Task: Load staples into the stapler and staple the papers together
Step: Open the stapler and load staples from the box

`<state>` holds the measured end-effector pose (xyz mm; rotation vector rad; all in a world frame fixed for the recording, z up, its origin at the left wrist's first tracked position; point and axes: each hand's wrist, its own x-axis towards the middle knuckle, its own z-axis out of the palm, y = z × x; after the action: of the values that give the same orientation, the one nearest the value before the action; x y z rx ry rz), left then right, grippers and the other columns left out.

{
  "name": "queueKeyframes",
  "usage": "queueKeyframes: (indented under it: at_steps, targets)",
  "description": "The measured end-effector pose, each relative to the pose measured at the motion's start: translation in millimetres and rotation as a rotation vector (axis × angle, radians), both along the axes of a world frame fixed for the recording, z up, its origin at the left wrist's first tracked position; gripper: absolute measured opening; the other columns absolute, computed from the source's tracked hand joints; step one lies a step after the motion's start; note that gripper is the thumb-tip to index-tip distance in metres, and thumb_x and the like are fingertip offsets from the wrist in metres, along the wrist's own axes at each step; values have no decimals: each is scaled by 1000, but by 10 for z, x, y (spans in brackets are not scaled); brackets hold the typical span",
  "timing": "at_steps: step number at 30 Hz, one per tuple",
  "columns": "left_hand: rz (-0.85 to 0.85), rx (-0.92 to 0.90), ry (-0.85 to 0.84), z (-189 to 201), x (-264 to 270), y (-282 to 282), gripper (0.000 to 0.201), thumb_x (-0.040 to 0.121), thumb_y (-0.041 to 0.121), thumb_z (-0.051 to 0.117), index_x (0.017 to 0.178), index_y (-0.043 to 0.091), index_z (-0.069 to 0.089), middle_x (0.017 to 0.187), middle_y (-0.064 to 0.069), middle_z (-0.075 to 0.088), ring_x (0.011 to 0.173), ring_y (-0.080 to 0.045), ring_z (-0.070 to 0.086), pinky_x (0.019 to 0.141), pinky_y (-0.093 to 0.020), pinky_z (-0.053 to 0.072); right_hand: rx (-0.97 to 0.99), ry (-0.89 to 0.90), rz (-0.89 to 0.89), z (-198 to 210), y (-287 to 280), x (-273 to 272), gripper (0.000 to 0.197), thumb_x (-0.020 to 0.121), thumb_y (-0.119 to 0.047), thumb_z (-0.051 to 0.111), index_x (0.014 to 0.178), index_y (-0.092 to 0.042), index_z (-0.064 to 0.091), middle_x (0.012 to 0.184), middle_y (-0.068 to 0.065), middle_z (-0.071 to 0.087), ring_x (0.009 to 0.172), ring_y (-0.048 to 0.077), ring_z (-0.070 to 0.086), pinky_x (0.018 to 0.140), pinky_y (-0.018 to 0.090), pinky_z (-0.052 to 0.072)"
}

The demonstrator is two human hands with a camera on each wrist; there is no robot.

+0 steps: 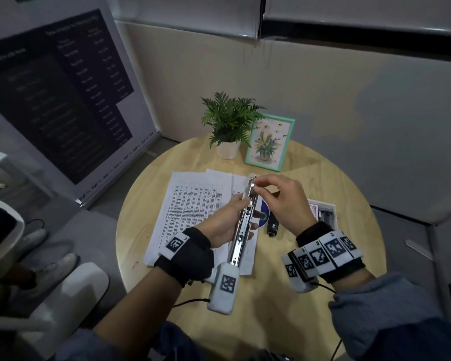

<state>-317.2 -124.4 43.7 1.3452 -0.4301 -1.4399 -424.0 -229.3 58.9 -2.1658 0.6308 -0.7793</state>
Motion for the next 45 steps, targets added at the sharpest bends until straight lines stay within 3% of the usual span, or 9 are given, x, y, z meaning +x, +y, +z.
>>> queueKeyframes:
  at_steps: [12,16,19,24,29,33,36,40,45]
  targets:
    - [-32,-9,-35,-2,-32,-12,24,102,34,31,121,21,40,92,-7,57,68,-17,56,58,-31,47,-77,44,-3,-83,-14,1,16,86,-9,62,98,-12,71,97,4,70,93,18,63,77,32,56]
    - [-24,-26,3,-4,-48,-14,28,102,31,31,127,19,39,90,-7,58,68,-18,57,60,-33,47,-88,-15,-35,-97,19,22,14,84,-6,62,95,-9,69,96,3,59,82,16,59,72,36,56]
    - [-36,-30,38,-25,-65,15,20,103,24,31,115,23,46,90,-6,59,69,-19,57,64,-34,47,-67,-61,-151,-92,21,52,15,82,-7,63,97,-10,64,100,-2,50,71,8,53,70,35,53]
    - [-24,-34,144,-106,-89,85,16,102,20,33,111,21,46,91,-5,59,75,-22,59,68,-36,50,-10,-11,-248,-107,-20,66,17,82,-17,66,96,-10,61,95,-3,50,64,18,55,69,41,52]
    - [139,-19,196,-215,-8,100,16,103,20,31,114,14,40,95,-10,59,78,-25,63,71,-39,55,103,-15,-194,-203,124,16,24,88,-22,60,108,-11,53,98,0,53,76,17,57,71,35,51]
    - [391,-43,337,-359,171,109,29,102,23,31,125,7,37,113,-18,57,79,-26,69,66,-40,60,293,315,117,-302,410,-111,54,85,-47,58,127,-20,37,100,-6,57,70,4,57,64,22,45]
    - [496,-109,273,-393,247,144,18,103,21,28,118,14,36,109,-12,54,90,-27,64,79,-47,54,259,481,241,-410,568,-184,71,77,-48,67,131,-23,29,108,-5,53,85,12,58,70,25,42]
    - [503,-167,188,-474,310,312,26,103,20,29,129,25,33,111,-7,55,100,-26,62,78,-43,52,242,452,169,-527,637,-176,27,82,-22,66,101,-10,51,90,5,63,63,7,53,56,16,41]
    - [283,-117,-239,-522,196,356,21,102,15,34,121,18,43,99,-6,57,86,-18,55,67,-32,50,359,345,110,-501,476,-105,10,79,-14,68,84,-6,65,61,-2,55,50,3,46,49,17,35]
